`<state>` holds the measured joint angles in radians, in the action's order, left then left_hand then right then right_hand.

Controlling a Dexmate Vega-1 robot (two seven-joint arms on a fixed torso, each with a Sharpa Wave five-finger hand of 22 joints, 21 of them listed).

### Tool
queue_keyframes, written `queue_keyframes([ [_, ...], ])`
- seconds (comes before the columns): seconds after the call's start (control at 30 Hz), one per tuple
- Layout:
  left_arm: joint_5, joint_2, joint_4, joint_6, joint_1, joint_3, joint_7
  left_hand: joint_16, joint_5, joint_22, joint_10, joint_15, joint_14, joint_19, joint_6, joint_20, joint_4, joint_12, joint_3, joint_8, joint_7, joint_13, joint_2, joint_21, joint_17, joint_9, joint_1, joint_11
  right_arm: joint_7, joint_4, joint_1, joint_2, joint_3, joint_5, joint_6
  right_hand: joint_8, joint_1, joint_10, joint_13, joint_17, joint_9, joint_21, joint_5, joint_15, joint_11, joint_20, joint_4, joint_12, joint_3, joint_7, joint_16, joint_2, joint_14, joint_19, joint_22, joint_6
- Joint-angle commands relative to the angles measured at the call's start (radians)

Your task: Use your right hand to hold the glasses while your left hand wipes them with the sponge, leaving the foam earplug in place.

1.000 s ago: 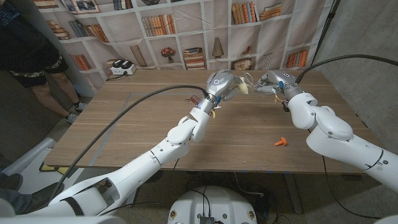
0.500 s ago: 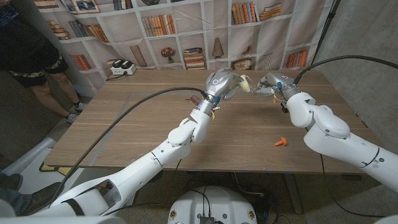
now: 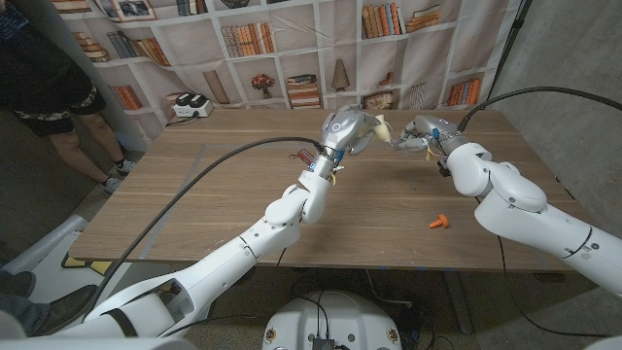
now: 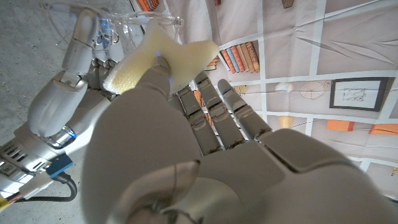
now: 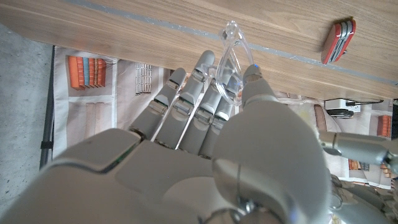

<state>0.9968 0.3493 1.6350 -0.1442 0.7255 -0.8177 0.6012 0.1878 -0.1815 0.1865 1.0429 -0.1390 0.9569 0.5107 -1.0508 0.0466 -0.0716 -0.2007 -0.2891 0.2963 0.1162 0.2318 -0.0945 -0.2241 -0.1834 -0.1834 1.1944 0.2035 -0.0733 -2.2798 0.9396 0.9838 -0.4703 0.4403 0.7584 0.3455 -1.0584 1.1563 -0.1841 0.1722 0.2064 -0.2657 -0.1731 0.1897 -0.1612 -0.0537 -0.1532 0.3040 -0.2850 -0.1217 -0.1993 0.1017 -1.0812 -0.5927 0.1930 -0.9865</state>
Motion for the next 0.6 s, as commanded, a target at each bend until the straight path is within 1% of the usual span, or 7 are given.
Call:
queue_keyframes([
  [0.03,-0.010,-0.014,-0.034,0.003,-0.012,-0.013,0.012,0.001,-0.010,-0.001,0.013,-0.081,-0.005,-0.001,-0.030,0.073,0.019,-0.004,-0.026,0.004,-0.012,0.004,-0.006,0.001,-0.003,-0.005,-0.002,-0.002,-0.005,-0.037,0.003,0.013,0.034,-0.023,-0.008,0.002,0.009,0.048,-0.001,0.001,0.003,-0.006,-0.007,0.017,-0.041,0.001,0.004,0.002,-0.012,-0.097,-0.001,0.002,-0.012,-0.009,0.005,-0.102],
  [0.23,-0.016,-0.019,-0.045,0.010,-0.016,-0.019,0.015,0.001,-0.010,-0.001,0.013,-0.081,-0.006,-0.002,-0.033,0.073,0.019,-0.003,-0.027,0.004,-0.015,0.002,-0.004,0.002,-0.003,-0.004,-0.001,-0.002,-0.008,-0.068,0.015,0.026,0.053,-0.028,-0.003,0.001,0.009,0.050,-0.001,0.000,0.003,-0.006,-0.007,0.018,-0.040,0.003,0.003,0.002,-0.013,-0.097,-0.001,0.000,-0.014,-0.009,0.005,-0.103],
  [0.27,-0.014,-0.019,-0.046,0.010,-0.018,-0.021,0.017,0.000,-0.010,-0.001,0.014,-0.081,-0.008,-0.002,-0.034,0.073,0.019,-0.003,-0.028,0.005,-0.012,0.002,-0.004,0.001,-0.002,-0.004,-0.001,-0.002,-0.008,-0.071,0.016,0.028,0.053,-0.028,-0.002,0.001,0.009,0.050,-0.001,0.000,0.003,-0.006,-0.007,0.018,-0.040,0.003,0.003,0.002,-0.013,-0.097,-0.001,0.000,-0.014,-0.009,0.005,-0.103],
  [0.6,-0.014,-0.029,-0.042,0.011,-0.029,-0.016,0.041,0.001,-0.010,-0.001,0.015,-0.080,-0.008,-0.002,-0.036,0.072,0.021,-0.002,-0.031,0.004,-0.012,0.001,-0.002,0.002,-0.003,-0.004,-0.003,-0.002,-0.020,-0.070,0.033,0.028,0.051,-0.041,0.016,0.000,0.009,0.054,-0.001,0.000,0.002,-0.006,-0.007,0.018,-0.040,0.003,0.002,0.002,-0.014,-0.097,0.000,-0.001,-0.017,-0.009,0.005,-0.104],
])
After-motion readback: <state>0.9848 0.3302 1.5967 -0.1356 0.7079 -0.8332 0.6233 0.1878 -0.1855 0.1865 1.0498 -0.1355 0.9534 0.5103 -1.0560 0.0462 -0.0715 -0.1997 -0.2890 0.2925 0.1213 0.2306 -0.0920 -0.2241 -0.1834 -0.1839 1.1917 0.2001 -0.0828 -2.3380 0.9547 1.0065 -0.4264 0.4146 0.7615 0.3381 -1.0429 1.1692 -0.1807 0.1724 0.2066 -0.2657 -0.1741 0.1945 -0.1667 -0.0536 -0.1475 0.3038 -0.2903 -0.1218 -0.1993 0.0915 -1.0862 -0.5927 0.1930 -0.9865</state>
